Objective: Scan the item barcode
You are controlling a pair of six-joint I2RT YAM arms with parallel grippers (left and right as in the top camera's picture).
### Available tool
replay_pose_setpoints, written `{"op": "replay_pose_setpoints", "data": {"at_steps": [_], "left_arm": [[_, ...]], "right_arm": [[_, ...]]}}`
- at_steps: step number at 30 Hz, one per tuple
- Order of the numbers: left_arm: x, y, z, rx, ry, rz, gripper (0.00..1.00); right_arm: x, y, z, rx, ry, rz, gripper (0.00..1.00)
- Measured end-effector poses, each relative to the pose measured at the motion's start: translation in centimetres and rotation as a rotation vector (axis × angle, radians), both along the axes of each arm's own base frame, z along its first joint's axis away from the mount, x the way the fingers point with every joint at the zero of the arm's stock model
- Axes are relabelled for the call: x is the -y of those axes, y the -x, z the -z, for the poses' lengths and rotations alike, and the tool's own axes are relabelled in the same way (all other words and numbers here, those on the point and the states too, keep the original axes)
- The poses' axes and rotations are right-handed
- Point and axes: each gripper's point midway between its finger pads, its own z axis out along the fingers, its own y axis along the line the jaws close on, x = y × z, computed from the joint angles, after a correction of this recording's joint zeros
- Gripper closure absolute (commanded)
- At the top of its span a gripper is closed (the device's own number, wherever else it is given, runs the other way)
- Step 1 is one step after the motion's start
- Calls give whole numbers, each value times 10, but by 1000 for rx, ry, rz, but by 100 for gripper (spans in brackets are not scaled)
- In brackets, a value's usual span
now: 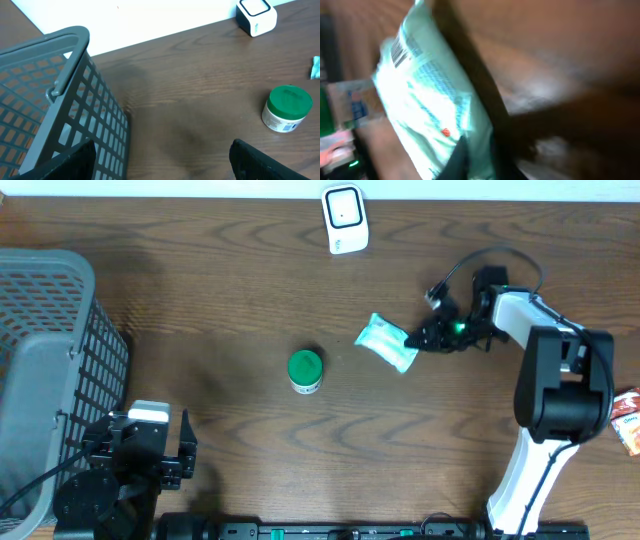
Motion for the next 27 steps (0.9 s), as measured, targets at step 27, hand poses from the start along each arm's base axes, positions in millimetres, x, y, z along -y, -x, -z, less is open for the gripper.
{"op": "replay_pose_setpoints", "data": {"at_steps": [27], "left_arm": [[0,0,0,0,0,0,14]], "right_arm": [[-31,94,-251,519,-179,-233,99]]}}
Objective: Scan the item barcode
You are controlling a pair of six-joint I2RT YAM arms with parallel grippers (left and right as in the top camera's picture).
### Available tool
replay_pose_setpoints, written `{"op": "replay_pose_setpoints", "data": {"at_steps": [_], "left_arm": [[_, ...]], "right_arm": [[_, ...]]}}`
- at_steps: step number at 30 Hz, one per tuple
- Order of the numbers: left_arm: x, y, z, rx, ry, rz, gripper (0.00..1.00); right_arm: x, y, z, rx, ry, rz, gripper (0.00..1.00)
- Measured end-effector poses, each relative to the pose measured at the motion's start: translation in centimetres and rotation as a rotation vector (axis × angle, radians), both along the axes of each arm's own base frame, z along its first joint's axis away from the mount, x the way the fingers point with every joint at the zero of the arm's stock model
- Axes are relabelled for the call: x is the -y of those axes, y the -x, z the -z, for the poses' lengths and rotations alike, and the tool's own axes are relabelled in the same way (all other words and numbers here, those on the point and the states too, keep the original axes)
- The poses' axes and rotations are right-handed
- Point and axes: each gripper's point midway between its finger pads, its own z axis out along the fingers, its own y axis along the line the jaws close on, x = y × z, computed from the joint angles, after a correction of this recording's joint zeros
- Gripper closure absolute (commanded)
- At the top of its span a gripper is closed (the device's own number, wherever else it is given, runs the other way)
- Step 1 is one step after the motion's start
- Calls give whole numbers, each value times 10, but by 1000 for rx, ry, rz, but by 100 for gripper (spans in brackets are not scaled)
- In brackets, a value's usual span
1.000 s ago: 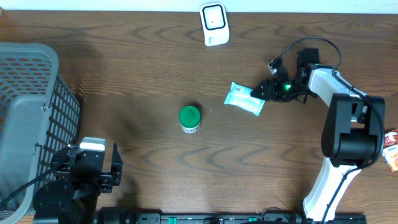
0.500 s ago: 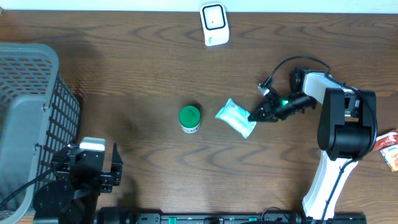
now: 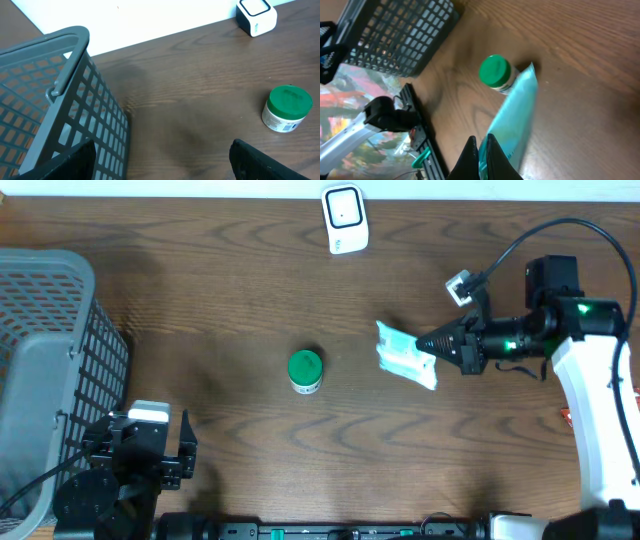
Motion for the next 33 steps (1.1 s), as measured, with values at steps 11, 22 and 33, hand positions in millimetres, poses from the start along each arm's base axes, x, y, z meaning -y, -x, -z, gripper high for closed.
{"op": "replay_pose_setpoints", "data": {"at_steps": [11,22,33], "left_arm": [[0,0,0,0,0,0,14],[0,0,0,0,0,0,14],[0,0,0,0,0,0,14]], "right_arm": [[7,0,3,1,69,38,98],[-13,-31,67,-226,19,15,99],[-39,-42,152,-519,-107,-29,98]]}}
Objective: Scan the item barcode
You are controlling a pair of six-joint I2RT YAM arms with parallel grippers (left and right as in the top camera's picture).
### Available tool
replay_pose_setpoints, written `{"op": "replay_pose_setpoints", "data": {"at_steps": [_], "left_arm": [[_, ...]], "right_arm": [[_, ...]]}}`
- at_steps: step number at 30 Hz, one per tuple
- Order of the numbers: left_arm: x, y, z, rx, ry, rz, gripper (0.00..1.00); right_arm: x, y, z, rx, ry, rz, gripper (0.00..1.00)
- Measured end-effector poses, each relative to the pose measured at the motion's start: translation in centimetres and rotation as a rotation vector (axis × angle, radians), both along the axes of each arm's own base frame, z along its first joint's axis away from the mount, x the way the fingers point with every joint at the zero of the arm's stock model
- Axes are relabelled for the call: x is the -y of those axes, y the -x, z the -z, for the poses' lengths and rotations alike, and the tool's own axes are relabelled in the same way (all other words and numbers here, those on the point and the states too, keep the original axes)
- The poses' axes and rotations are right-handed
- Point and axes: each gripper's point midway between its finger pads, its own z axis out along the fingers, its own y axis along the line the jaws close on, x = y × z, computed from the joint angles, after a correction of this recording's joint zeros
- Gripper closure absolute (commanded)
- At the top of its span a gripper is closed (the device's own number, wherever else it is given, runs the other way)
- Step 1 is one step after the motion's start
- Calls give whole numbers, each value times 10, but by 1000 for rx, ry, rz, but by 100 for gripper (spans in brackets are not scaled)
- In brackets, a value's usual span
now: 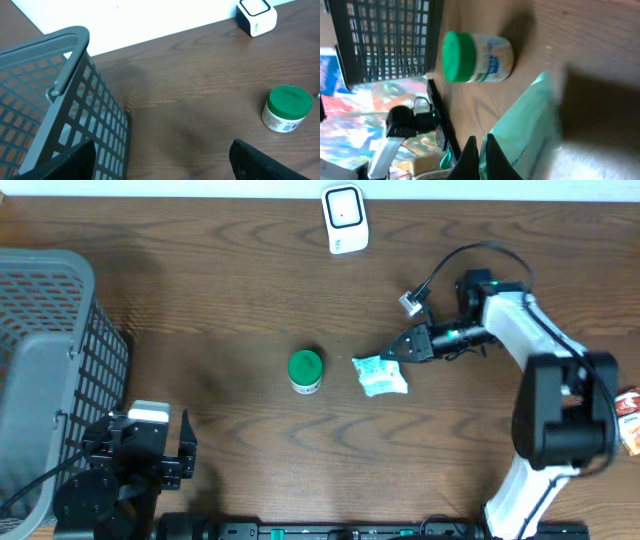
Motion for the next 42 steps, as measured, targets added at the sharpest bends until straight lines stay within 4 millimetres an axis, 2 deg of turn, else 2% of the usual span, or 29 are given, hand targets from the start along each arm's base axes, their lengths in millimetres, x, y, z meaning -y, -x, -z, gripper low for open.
{"op": "replay_pose_setpoints", "data": {"at_steps": [1,2,3,5,6,11,19,23,30,35,36,37,38,42], "left_arm": [[0,0,0,0,0,0,14],[0,0,0,0,0,0,14],[0,0,0,0,0,0,14],[0,0,0,0,0,0,14],[0,0,0,0,0,0,14],[0,0,0,0,0,0,14],[0,0,0,0,0,0,14],[0,0,0,0,0,0,14],[0,0,0,0,0,0,14],[0,0,0,0,0,0,14],[0,0,0,0,0,0,14],[0,0,0,0,0,0,14],[0,0,0,0,0,0,14],[0,0,0,0,0,0,14]], "right_arm": [[0,-1,8,-10,4,0,94],[1,-2,15,-22,10,2,83],[2,-2,23,-36,24,3,64],[7,-3,33,-35,58,5,9],[11,-5,37,-31,81,11,1],[34,-9,60,-51,245,39,1],[42,10,63,-186,335,51,1],[41,11,67,-182,396,46,1],[24,15,74,-109,482,53,1],[20,17,82,-73,513,86,20],[20,17,83,-68,512,92,19],[20,18,85,-65,507,97,12],[20,19,85,-63,500,98,2],[15,23,80,-62,468,97,1]]}}
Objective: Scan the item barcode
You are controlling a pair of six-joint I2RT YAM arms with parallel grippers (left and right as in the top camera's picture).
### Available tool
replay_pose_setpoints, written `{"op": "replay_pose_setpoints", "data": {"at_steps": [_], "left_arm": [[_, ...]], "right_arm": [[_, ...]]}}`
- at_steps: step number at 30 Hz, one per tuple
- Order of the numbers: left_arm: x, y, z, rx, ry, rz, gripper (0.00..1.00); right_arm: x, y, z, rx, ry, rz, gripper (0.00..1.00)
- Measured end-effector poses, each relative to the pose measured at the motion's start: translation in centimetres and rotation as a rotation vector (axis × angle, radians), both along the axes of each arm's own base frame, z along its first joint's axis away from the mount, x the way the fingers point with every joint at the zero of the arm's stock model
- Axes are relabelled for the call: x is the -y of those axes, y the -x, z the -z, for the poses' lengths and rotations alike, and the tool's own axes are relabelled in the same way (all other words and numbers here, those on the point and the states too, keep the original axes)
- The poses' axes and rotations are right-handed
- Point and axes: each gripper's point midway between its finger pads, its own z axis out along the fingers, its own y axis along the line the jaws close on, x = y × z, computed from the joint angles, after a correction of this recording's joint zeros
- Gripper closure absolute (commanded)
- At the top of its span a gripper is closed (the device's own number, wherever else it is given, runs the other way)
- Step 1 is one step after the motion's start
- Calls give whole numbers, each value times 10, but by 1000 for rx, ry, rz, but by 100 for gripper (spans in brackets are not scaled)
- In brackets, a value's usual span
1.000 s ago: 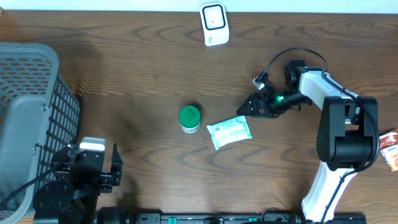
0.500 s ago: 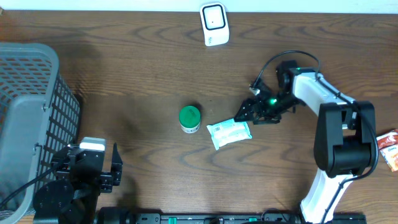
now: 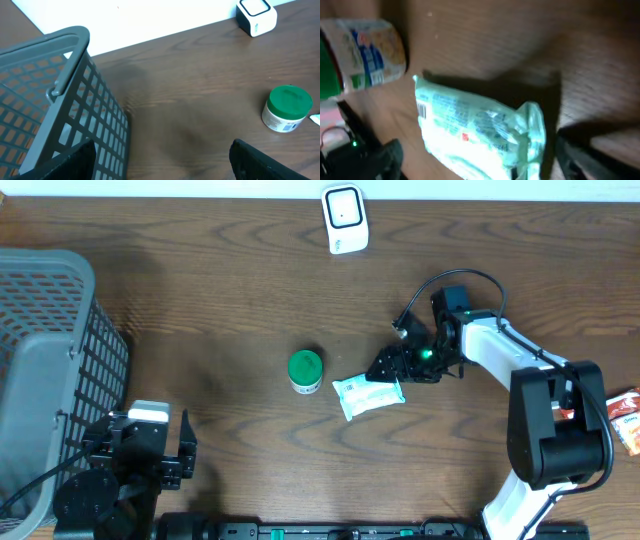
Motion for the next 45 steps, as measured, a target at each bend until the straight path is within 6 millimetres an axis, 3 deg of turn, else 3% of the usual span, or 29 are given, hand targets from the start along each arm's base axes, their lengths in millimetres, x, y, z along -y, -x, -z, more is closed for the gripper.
{"op": "replay_pose_setpoints", "data": {"at_steps": [8,10,13,14,15,17,28,32,36,42,45], "left_arm": [[0,0,0,0,0,0,14],[0,0,0,0,0,0,14],[0,0,0,0,0,0,14],[0,0,0,0,0,0,14],[0,0,0,0,0,0,14],[0,0,0,0,0,0,14],[0,0,0,0,0,0,14],[0,0,0,0,0,0,14],[0,0,0,0,0,0,14],[0,0,0,0,0,0,14],[0,0,0,0,0,0,14]], "right_arm": [[0,2,2,11,10,-5,3],[-1,4,3,13,27,-14,29],[0,24,14,-47,62,-17,81],[0,32,17,-75,67,-19,95],[-1,41,21,-104,64,-21,99],[-5,50,24,-154,36,-14,99],[-12,58,16,-173,-45,-88,99],[-15,76,5,-177,-66,-155,99],[-19,75,-33,-79,-117,-177,99],[-22,80,-107,96,-222,-175,99],[-20,87,-129,138,-251,-170,99]]}}
